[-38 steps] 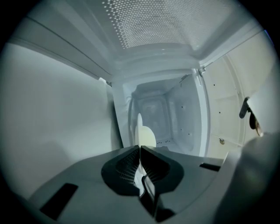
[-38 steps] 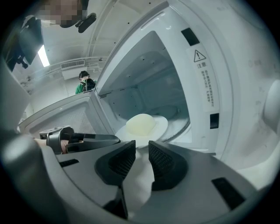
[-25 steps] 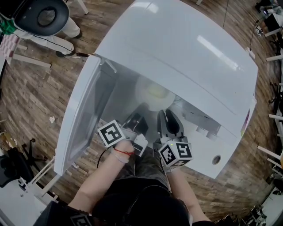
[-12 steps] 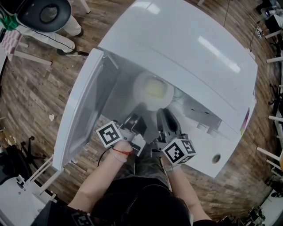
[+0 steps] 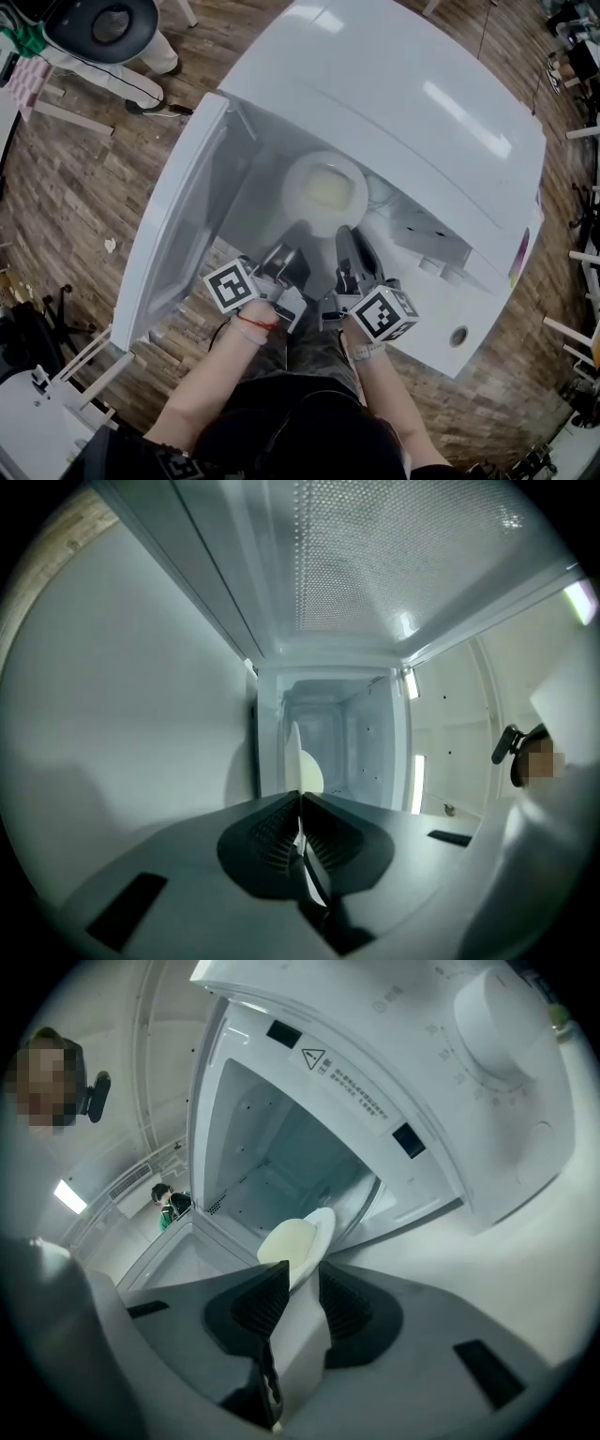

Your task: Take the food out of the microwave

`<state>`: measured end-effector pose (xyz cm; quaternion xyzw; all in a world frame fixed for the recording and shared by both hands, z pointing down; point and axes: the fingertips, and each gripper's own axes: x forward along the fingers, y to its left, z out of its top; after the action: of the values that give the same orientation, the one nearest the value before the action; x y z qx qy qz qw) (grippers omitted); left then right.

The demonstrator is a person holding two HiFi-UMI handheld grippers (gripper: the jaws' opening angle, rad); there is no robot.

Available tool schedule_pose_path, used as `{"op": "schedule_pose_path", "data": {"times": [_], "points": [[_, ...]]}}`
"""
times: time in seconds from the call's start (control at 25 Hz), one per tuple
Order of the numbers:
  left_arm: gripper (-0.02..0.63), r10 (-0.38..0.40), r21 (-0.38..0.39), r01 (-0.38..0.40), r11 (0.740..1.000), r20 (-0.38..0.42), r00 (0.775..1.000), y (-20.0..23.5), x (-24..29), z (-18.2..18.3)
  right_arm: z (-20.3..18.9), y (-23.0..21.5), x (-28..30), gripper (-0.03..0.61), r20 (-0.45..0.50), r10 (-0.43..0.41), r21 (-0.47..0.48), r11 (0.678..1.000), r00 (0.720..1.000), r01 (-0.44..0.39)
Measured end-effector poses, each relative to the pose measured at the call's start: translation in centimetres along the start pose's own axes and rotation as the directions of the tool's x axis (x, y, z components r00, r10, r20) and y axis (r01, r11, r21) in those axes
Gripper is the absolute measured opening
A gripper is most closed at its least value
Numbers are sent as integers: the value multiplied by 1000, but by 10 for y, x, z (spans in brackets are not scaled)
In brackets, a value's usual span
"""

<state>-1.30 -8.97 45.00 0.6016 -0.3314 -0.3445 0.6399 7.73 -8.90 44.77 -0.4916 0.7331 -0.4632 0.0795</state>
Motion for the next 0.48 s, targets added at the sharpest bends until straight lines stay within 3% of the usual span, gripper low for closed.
{"op": "schedule_pose_path", "data": {"times": [0.48], "points": [[18,4,34,-4,999,-5,1000,4,-11,-2,-6,0,-4,98,-2,-11,-3,1000,1000,11]]}}
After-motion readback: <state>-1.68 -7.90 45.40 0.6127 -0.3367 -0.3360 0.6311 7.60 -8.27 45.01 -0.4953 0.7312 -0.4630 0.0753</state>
